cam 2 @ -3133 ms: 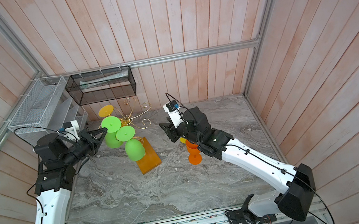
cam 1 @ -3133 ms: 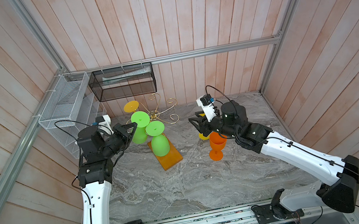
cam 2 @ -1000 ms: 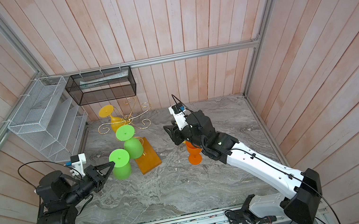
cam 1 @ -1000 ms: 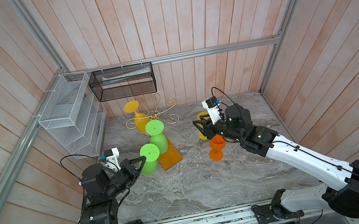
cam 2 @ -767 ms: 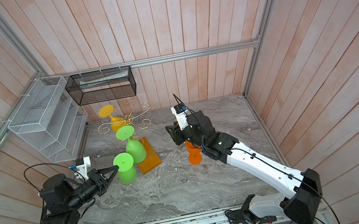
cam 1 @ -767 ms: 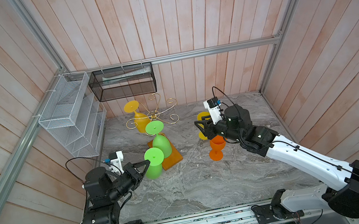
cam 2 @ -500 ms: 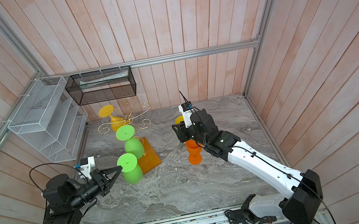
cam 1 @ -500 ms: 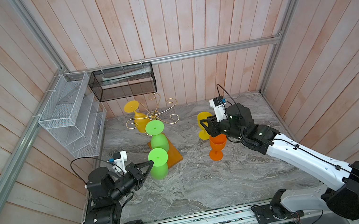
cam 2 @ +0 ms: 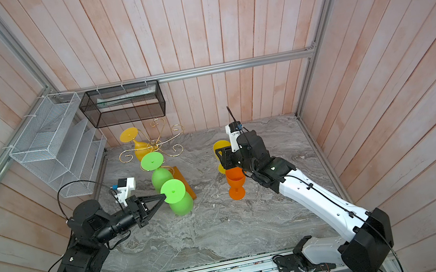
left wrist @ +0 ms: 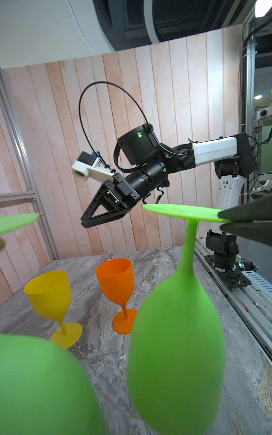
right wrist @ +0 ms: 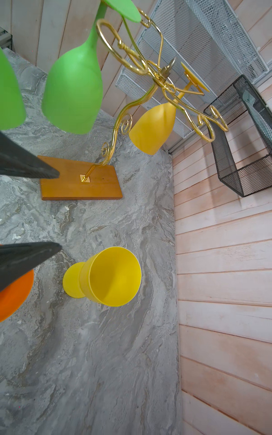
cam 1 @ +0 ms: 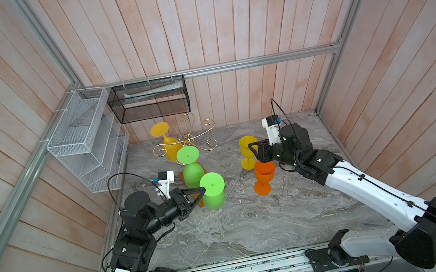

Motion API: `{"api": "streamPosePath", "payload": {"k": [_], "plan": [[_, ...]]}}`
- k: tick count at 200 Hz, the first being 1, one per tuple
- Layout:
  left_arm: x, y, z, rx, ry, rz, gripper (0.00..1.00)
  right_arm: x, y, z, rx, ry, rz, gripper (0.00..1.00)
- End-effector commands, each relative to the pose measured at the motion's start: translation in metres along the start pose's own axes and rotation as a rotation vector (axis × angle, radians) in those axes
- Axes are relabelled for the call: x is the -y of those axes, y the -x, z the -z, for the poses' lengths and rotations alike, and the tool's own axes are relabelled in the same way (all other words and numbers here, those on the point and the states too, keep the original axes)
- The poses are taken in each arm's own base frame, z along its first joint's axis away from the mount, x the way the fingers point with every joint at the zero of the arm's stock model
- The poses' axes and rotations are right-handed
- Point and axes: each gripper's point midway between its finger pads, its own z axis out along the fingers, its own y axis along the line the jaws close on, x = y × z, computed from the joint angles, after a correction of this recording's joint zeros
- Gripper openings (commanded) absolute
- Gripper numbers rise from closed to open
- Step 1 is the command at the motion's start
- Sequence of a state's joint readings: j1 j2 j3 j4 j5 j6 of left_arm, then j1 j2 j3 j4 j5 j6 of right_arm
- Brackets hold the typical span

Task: Take the wine glass off the wine glass rack
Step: Pick up the wine glass from the wine glass rack.

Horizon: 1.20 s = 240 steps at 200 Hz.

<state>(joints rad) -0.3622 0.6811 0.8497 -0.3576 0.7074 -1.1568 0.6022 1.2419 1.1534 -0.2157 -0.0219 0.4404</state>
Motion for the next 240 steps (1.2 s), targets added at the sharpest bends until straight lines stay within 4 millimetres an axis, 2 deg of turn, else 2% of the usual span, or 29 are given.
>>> {"api": "streamPosePath", "payload": {"k": [1, 97, 135, 166, 212, 240], "plan": [[0.047, 0.019, 0.0, 0.084, -0.098, -0.104, 0.0, 0.006, 0.001, 0.01, -0.002, 0.012, -0.05, 0.42], [0.129, 0.04, -0.042, 0.034, -0.256, -0.134, 0.0, 0.02, 0.017, 0.032, 0.031, 0.105, -0.178, 0.42], [0.137, 0.048, -0.056, 0.028, -0.26, -0.143, 0.0, 0.022, 0.019, 0.037, 0.046, 0.145, -0.212, 0.42], [0.142, 0.057, -0.069, 0.027, -0.264, -0.187, 0.0, 0.024, 0.031, 0.049, 0.079, 0.146, -0.218, 0.42], [0.154, 0.067, -0.097, -0.01, -0.311, -0.297, 0.0, 0.048, 0.046, 0.067, 0.119, 0.118, -0.307, 0.42], [0.171, 0.07, -0.106, -0.02, -0.347, -0.417, 0.0, 0.063, 0.053, 0.077, 0.143, 0.086, -0.349, 0.42]]}}
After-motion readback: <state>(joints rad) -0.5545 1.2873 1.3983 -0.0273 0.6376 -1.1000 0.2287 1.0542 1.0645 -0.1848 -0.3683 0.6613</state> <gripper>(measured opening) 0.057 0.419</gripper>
